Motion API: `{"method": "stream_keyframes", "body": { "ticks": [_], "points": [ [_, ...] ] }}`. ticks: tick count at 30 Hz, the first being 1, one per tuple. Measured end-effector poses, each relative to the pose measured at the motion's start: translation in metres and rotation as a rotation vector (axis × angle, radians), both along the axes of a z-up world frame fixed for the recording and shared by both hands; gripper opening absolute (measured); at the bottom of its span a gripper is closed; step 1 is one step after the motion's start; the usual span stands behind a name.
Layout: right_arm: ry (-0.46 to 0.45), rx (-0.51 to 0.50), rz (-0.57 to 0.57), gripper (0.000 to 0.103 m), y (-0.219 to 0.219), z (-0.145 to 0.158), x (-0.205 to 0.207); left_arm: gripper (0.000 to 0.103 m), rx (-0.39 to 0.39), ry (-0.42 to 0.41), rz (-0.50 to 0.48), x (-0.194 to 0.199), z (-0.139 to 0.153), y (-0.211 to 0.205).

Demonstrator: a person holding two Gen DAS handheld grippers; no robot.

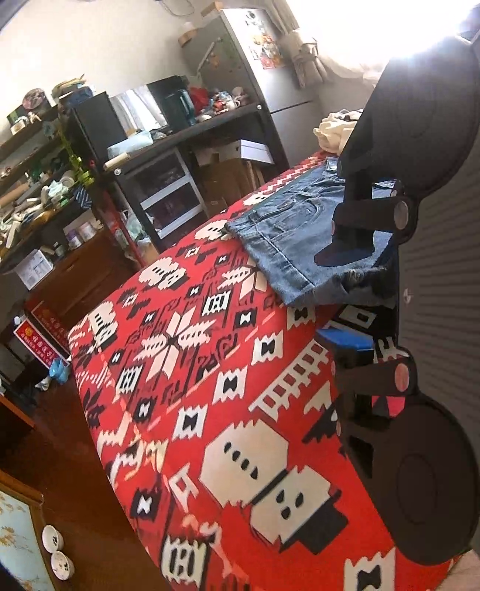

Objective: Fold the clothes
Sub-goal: 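Roll the left tool and close it on the shorts' side edge, then lift the held edge and fold it across the shorts with the left tool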

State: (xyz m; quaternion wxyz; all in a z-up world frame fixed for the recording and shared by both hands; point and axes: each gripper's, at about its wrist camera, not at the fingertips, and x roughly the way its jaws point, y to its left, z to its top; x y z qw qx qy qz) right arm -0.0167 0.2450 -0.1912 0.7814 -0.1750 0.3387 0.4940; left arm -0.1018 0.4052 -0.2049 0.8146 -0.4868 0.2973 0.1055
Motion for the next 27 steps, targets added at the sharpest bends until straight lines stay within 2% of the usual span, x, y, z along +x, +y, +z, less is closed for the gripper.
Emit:
{"method": "stream_keyframes", "body": {
  "ticks": [7,17,20,21,25,27],
  "points": [
    [0.022,0.011,-0.013,0.004,-0.001,0.000,0.003,0.053,-0.095,-0.012,0.055,-0.009,-0.015,0.005],
    [0.043,0.033,-0.024,0.005,-0.006,0.001,0.002,0.053,-0.255,-0.083,0.102,0.000,-0.042,-0.006],
    [0.071,0.055,-0.035,0.008,-0.012,0.004,0.004,0.049,-0.269,-0.085,0.113,0.004,-0.047,-0.012],
    [0.080,0.068,-0.042,0.012,-0.018,0.006,0.006,0.047,-0.273,-0.082,0.121,0.005,-0.049,-0.013],
    [0.107,0.111,-0.102,0.012,-0.054,0.019,0.018,0.027,-0.253,-0.068,0.145,0.009,-0.052,-0.018],
    [0.119,0.128,-0.144,0.012,-0.077,0.025,0.026,0.009,-0.223,-0.058,0.158,0.010,-0.051,-0.020]
  ]
}}
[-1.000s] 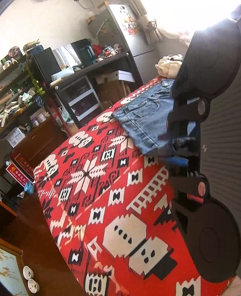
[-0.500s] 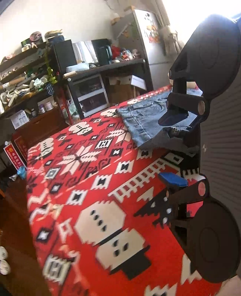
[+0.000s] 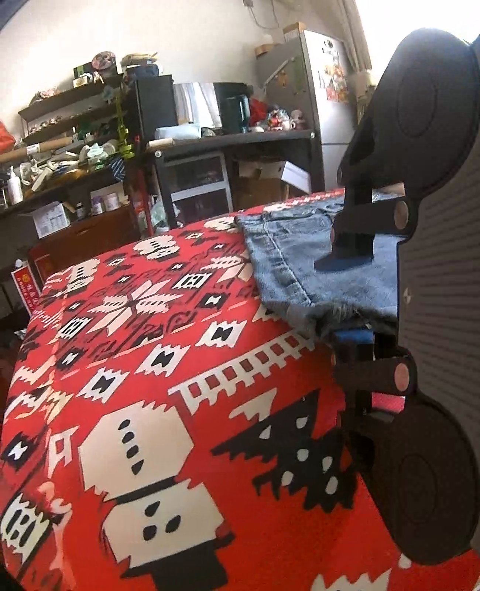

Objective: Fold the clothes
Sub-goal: 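Lift the held edge and fold it across the shorts with the left tool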

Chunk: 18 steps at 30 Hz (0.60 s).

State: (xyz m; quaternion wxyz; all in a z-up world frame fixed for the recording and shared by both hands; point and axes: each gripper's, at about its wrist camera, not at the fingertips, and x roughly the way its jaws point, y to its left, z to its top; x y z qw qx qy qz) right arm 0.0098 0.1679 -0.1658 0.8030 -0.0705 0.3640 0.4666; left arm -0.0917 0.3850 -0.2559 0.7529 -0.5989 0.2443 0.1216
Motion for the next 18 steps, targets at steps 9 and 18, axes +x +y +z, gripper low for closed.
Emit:
{"method": "stream_keyframes", "body": {
  "ticks": [9,18],
  "points": [
    [-0.009,-0.012,-0.252,0.012,-0.115,0.017,0.036,0.009,0.107,0.002,0.091,-0.008,0.019,0.008],
    [-0.006,-0.017,-0.455,0.012,-0.216,0.027,0.055,0.009,0.146,0.001,0.202,-0.028,0.038,0.062]
  ]
}}
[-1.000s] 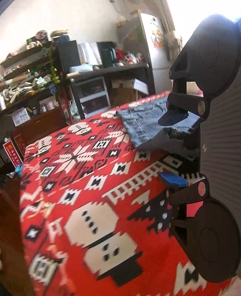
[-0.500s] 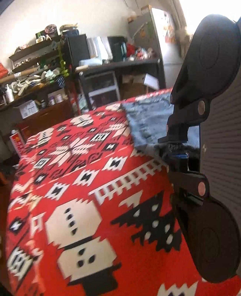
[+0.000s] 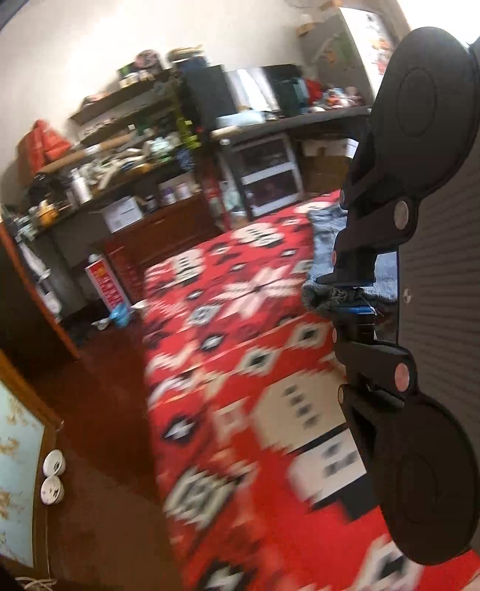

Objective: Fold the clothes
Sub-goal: 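Lift the held edge and fold it across the shorts with the left tool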

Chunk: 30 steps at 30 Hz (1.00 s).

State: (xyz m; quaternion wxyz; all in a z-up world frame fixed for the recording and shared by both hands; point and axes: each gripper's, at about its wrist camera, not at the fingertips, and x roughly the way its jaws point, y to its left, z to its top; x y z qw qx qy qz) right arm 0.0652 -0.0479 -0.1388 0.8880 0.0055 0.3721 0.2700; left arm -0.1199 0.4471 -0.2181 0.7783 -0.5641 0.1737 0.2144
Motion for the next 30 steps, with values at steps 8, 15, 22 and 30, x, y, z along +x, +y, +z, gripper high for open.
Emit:
{"method": "stream_keyframes", "body": {
  "ticks": [8,15,22,30],
  "points": [
    [0.032,-0.005,-0.059,0.013,-0.029,-0.014,-0.003,0.009,0.235,0.020,-0.169,0.014,0.051,-0.021],
    [0.007,0.031,-0.080,0.013,-0.043,-0.012,-0.009,0.009,0.576,-0.063,-0.434,0.044,0.131,-0.115],
    [-0.032,0.112,-0.137,0.013,-0.087,0.001,-0.017,0.009,0.654,-0.170,-0.660,0.087,0.164,-0.220],
    [-0.053,0.177,-0.214,0.013,-0.141,0.003,-0.031,0.009,0.584,-0.183,-0.932,0.152,0.124,-0.349]
  ]
}}
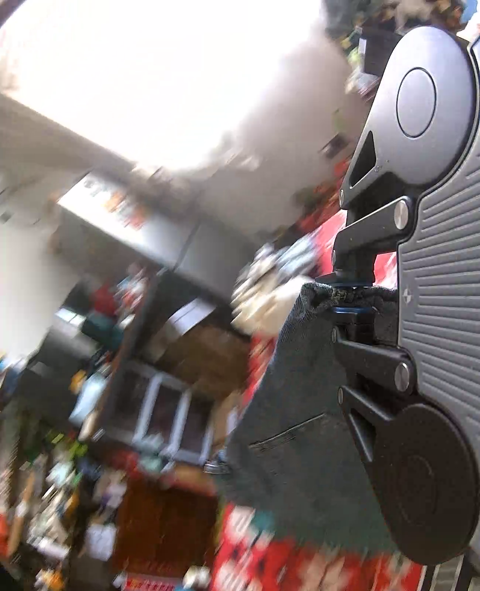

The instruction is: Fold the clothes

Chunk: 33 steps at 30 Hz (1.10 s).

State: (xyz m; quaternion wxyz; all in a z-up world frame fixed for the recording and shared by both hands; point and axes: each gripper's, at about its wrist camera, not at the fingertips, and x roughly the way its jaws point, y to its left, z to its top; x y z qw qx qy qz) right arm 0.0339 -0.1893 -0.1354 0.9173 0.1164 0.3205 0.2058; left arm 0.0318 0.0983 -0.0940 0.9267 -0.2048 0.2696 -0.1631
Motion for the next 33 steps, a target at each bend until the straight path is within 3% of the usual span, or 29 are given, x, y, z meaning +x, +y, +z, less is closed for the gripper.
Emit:
{"method": "stream_keyframes", "body": {
  "ticks": [5,7,10,12,17,23,29,31,33],
  "points": [
    [0.017,0.035,-0.028,0.013,-0.022,-0.007,-0.004,0.009,0.073,0.155,-0.080,0.030,-0.069,-0.059],
    [0.047,0.052,-0.019,0.014,-0.022,-0.015,-0.003,0.009,0.061,0.225,-0.097,0.037,-0.097,-0.068],
    [0.114,0.114,-0.005,0.015,-0.022,-0.029,0.005,0.009,0.081,0.257,-0.100,0.041,-0.117,-0.075],
    [0.162,0.164,0.002,0.028,-0.021,-0.039,0.012,0.011,0.077,0.257,-0.110,0.041,-0.119,-0.074],
    [0.273,0.263,-0.016,0.029,-0.020,-0.061,0.029,0.035,0.040,0.259,-0.146,0.037,-0.113,-0.070],
    [0.405,0.354,-0.043,0.032,-0.018,-0.086,0.044,0.036,-0.008,0.249,-0.170,0.022,-0.099,-0.060],
    [0.490,0.365,-0.046,0.033,-0.011,-0.106,0.052,0.041,-0.094,0.249,-0.077,0.005,-0.079,-0.016],
    [0.495,0.345,-0.029,0.032,-0.006,-0.107,0.052,0.041,-0.095,0.260,-0.017,-0.005,-0.073,0.008],
    [0.473,0.294,-0.014,0.009,0.000,-0.102,0.053,0.041,-0.103,0.273,0.037,-0.017,-0.070,0.032]
  ]
}}
